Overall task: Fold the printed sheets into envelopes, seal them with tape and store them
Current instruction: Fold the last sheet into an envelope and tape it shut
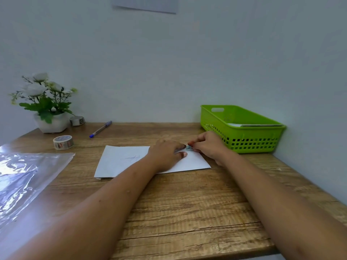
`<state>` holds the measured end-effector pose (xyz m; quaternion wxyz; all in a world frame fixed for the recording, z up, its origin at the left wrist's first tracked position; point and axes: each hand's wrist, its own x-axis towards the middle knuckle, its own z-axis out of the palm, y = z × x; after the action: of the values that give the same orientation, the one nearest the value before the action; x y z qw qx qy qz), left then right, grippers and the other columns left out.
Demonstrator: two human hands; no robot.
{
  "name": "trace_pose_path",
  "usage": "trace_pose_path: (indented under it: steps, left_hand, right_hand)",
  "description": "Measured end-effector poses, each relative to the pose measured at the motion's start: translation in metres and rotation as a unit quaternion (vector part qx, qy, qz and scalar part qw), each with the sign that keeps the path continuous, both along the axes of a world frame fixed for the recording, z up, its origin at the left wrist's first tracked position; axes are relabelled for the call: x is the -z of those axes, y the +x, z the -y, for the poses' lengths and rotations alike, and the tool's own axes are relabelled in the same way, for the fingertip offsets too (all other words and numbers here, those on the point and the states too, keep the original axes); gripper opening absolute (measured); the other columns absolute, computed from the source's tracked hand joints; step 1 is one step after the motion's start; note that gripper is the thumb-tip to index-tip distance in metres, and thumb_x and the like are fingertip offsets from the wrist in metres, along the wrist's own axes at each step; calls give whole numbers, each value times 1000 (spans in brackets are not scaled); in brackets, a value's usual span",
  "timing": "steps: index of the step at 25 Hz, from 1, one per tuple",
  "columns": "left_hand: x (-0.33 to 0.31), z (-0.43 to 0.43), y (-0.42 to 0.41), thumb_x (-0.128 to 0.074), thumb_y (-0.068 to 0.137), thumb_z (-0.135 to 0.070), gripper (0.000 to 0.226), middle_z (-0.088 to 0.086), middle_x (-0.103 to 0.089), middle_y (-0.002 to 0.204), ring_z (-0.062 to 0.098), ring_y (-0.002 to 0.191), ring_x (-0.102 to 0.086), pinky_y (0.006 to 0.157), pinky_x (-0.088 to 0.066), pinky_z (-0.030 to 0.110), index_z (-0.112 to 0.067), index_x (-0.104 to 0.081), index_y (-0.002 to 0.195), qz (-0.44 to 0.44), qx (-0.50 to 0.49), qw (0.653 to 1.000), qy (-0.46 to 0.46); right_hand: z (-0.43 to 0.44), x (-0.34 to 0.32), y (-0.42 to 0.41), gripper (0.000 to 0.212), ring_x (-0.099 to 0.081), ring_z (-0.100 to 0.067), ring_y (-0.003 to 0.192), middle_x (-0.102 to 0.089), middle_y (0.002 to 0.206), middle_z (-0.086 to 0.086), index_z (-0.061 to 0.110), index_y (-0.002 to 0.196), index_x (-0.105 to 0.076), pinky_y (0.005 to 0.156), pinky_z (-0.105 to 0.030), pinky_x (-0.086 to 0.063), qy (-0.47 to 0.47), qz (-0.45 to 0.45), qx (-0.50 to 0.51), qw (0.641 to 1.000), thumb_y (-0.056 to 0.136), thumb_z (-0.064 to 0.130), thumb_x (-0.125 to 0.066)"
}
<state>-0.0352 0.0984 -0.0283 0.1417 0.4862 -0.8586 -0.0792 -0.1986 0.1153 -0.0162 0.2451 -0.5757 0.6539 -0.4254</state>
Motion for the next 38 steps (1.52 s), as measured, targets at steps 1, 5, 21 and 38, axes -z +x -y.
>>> trace_pose_path:
  steps: [1, 5, 21, 38]
  left_hand:
    - [0, 2, 0, -39, 95, -51, 45, -8, -44, 145, 22, 135, -32, 109, -30, 46, -36, -44, 137, 2, 1, 1000, 0]
    - [1, 1, 0, -40, 94, -51, 46, -6, -43, 146, 23, 135, -31, 109, -30, 44, -36, -42, 138, -6, -2, 1000, -2]
    - [6, 13, -2, -30, 96, -51, 51, -6, -38, 150, 26, 136, -30, 111, -26, 49, -31, -38, 142, 68, 23, 997, -32]
    - [8, 16, -5, -22, 97, -49, 51, -4, -34, 151, 27, 135, -31, 109, -27, 48, -32, -33, 144, 107, 23, 993, -37]
  right_hand:
    - [1, 1, 0, 21, -56, -8, 68, -64, 68, 2, 1, 88, -74, 66, -21, -47, 0, -1, -3, 1000, 78, -6, -57]
    - [1, -1, 0, 28, -56, -9, 70, -64, 72, 1, 5, 91, -74, 65, -19, -47, 0, -4, -15, 1000, 79, -9, -54]
    - [1, -2, 3, 24, -59, -13, 84, -68, 86, -6, 8, 96, -75, 71, -21, -44, -2, -68, -9, 998, 77, -2, -64]
    - [0, -9, 2, 27, -62, -17, 98, -72, 105, -11, 9, 101, -74, 91, -27, -48, 35, -108, -24, 993, 76, 1, -71]
